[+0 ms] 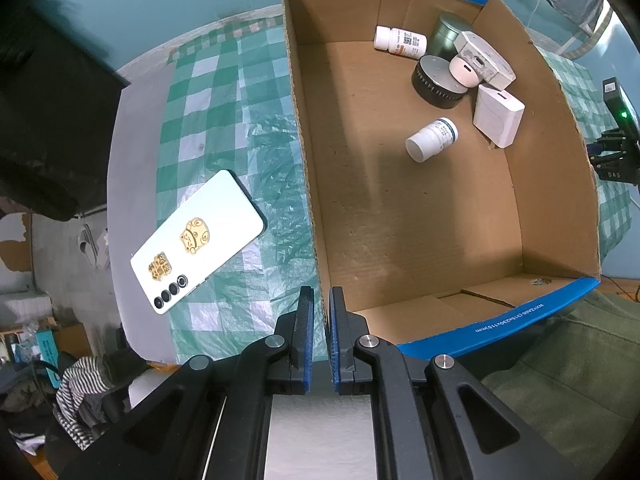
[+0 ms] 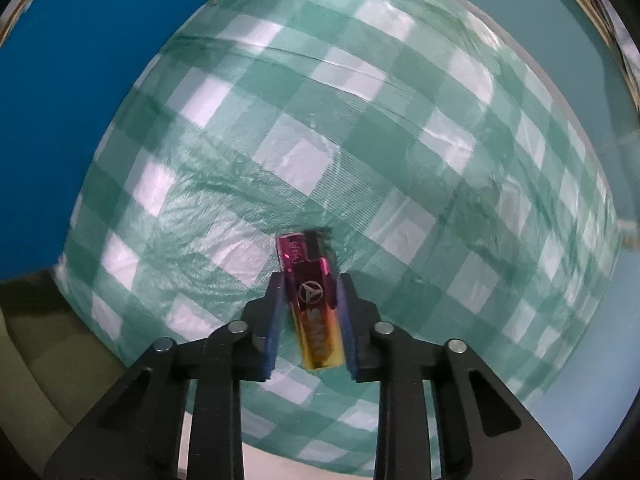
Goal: Organize rigid objects
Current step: 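Close the right gripper on the SANY lighter and lift it, then carry the lighter with the right gripper over the box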
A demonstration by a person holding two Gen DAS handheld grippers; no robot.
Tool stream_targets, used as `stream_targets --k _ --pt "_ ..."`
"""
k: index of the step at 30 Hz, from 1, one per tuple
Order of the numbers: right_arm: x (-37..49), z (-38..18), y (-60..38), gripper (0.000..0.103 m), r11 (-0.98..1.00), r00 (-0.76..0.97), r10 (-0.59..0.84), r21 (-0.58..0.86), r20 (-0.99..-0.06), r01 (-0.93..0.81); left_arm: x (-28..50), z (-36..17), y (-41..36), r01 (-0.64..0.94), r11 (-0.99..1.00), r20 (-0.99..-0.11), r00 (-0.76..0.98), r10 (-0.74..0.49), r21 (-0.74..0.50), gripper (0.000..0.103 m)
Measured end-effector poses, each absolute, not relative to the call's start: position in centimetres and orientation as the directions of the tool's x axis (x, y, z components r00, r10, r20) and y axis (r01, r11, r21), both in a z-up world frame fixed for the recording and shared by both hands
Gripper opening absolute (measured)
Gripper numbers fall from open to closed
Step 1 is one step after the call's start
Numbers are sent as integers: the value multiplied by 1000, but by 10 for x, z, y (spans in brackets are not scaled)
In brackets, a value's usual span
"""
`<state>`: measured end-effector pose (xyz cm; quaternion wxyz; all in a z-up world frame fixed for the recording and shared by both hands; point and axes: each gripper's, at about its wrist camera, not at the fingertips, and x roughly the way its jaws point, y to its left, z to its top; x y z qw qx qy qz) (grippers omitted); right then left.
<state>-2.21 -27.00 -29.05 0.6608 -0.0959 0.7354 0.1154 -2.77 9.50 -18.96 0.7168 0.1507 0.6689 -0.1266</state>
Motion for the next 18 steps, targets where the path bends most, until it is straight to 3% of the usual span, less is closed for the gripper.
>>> stream_targets --k 9,18 --pt "-10 -294 -298 22 994 -149 106 108 -983 -5 -27 -191 96 387 921 -997 71 22 48 7" --pt "-13 -296 -291 23 997 -150 72 74 -986 -8 -28 -191 94 389 920 -997 71 22 48 7"
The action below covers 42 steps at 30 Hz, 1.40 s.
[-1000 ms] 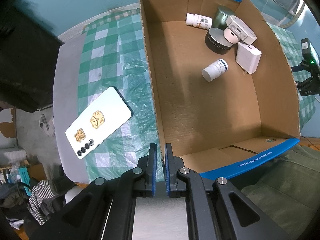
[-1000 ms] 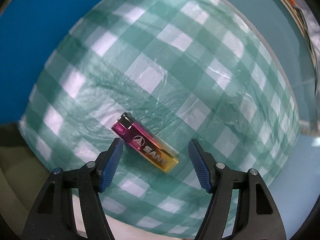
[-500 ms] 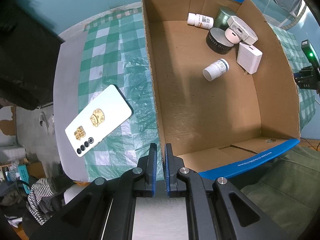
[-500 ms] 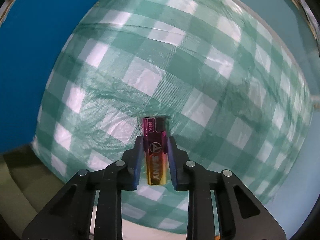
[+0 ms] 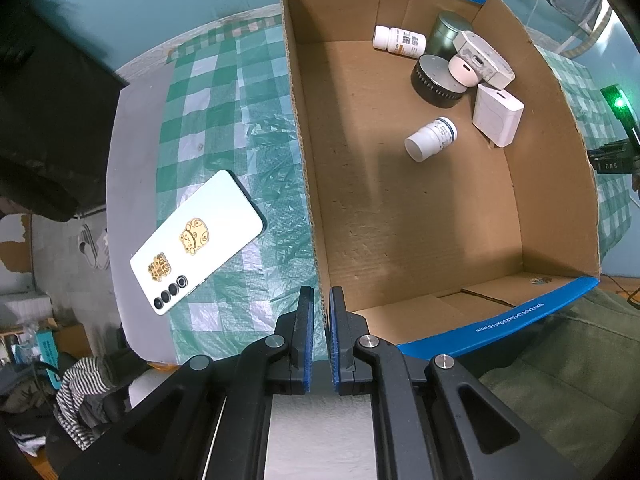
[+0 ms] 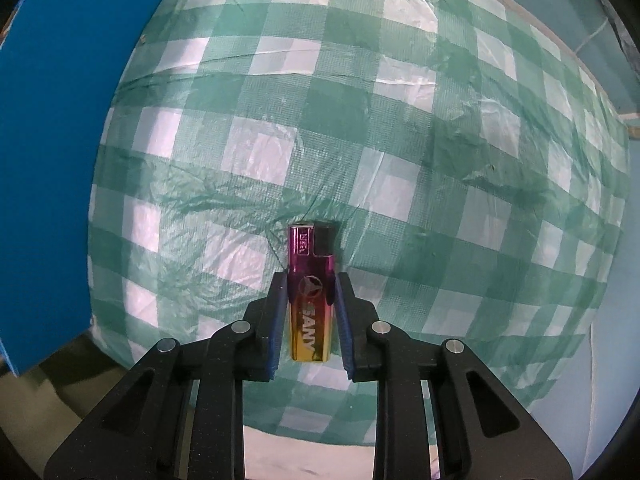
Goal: Organize rigid objects
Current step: 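Carry the lighter with the right gripper over the box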
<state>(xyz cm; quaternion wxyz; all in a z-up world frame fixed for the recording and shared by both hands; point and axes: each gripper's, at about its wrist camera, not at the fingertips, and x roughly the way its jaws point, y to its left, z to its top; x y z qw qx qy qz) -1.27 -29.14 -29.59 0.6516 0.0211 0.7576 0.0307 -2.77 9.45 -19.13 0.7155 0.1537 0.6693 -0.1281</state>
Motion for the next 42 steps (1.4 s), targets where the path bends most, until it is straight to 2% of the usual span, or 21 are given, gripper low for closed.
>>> stream_targets --k 9,20,31,42 --pt "-30 -291 -274 22 997 -140 73 70 -988 22 -28 -192 95 391 919 -997 73 20 47 7" --pt "-25 -252 -278 22 995 -115 98 95 -988 37 -28 -190 94 401 915 -997 73 20 48 7" --pt "-7 -188 -266 22 991 -47 132 132 -990 0 -28 -190 93 400 915 -997 74 20 48 7" --pt "17 -160 -215 22 981 14 160 157 -987 -110 -28 -189 92 404 913 -997 77 21 50 7"
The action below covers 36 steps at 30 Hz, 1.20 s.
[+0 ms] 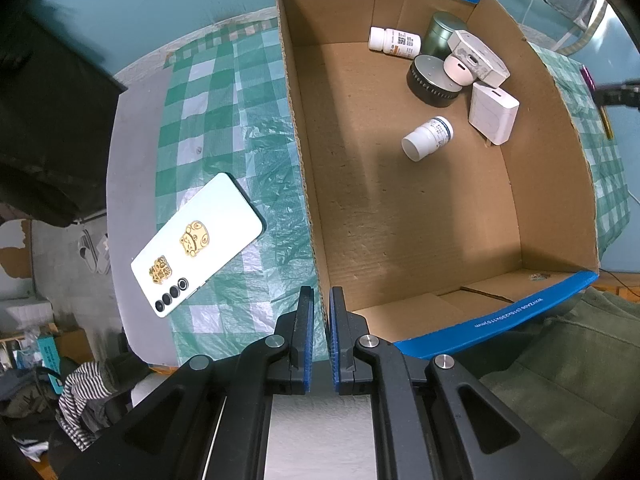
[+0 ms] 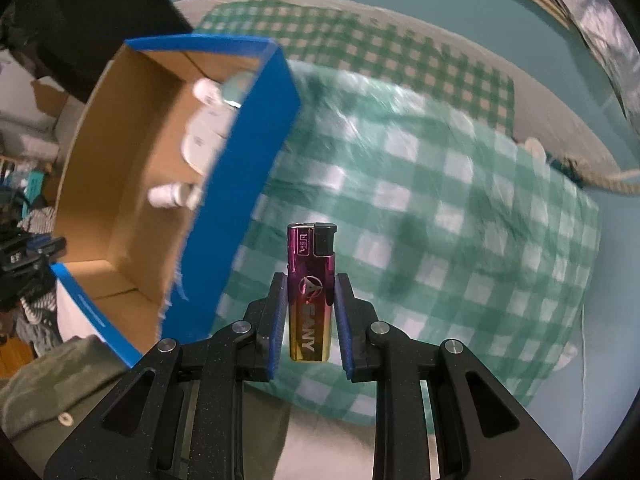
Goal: Organize rigid objects
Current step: 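Carry the lighter with the right gripper over the box, then open the right gripper to drop the lighter into the box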
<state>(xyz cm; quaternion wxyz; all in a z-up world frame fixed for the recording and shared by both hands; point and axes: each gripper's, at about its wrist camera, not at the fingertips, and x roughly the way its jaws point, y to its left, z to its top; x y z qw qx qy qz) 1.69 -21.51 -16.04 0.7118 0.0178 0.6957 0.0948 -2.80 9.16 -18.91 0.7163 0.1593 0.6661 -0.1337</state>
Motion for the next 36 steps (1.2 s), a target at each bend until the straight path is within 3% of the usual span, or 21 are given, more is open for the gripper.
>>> stream_targets --k 17,36 --pt "63 -151 -128 22 945 45 200 180 -979 -273 -28 -189 92 405 913 -997 78 21 51 7" --pt "75 -181 -98 22 939 4 215 205 -977 -278 -28 -189 92 403 914 -997 78 22 52 7"
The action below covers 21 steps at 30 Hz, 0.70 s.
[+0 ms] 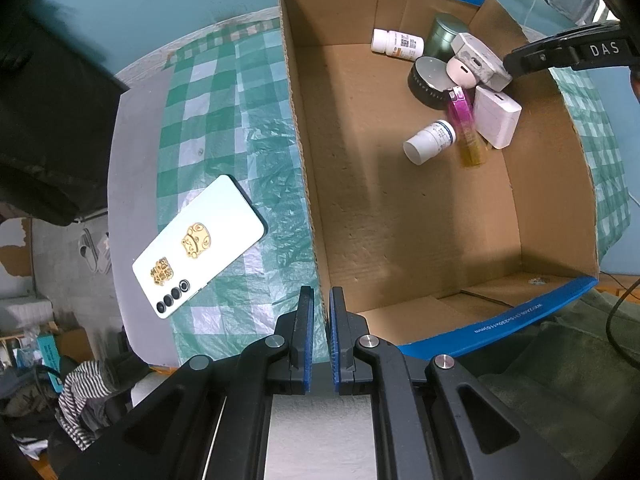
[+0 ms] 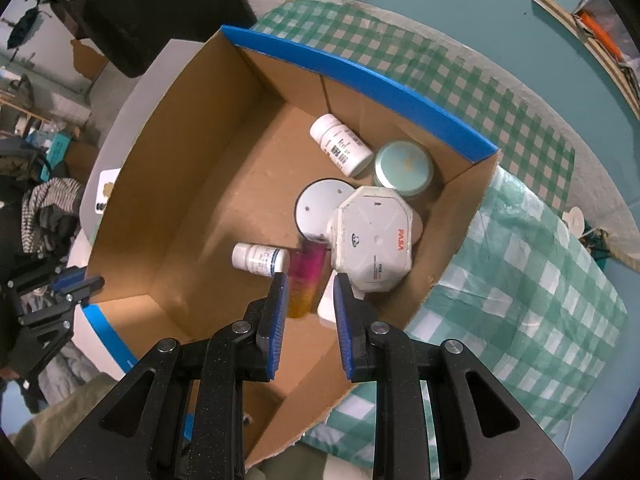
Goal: Organize rigid objects
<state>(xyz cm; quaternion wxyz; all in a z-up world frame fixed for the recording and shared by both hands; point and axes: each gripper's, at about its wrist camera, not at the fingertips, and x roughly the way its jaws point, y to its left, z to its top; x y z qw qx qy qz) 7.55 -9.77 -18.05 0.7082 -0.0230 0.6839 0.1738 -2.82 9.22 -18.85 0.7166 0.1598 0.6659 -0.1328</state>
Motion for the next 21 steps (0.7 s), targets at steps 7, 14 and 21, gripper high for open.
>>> stream_targets --k 7,14,21 --pt "74 -168 -103 33 943 33 222 206 -975 -262 -25 -188 94 394 917 -997 77 32 60 9" --pt "70 -135 -120 54 961 127 219 191 -967 -201 -19 -176 95 358 930 -993 106 44 79 10" --pt "62 -91 -143 63 975 245 214 191 -946 -118 -5 -140 91 313 943 -979 198 49 111 16"
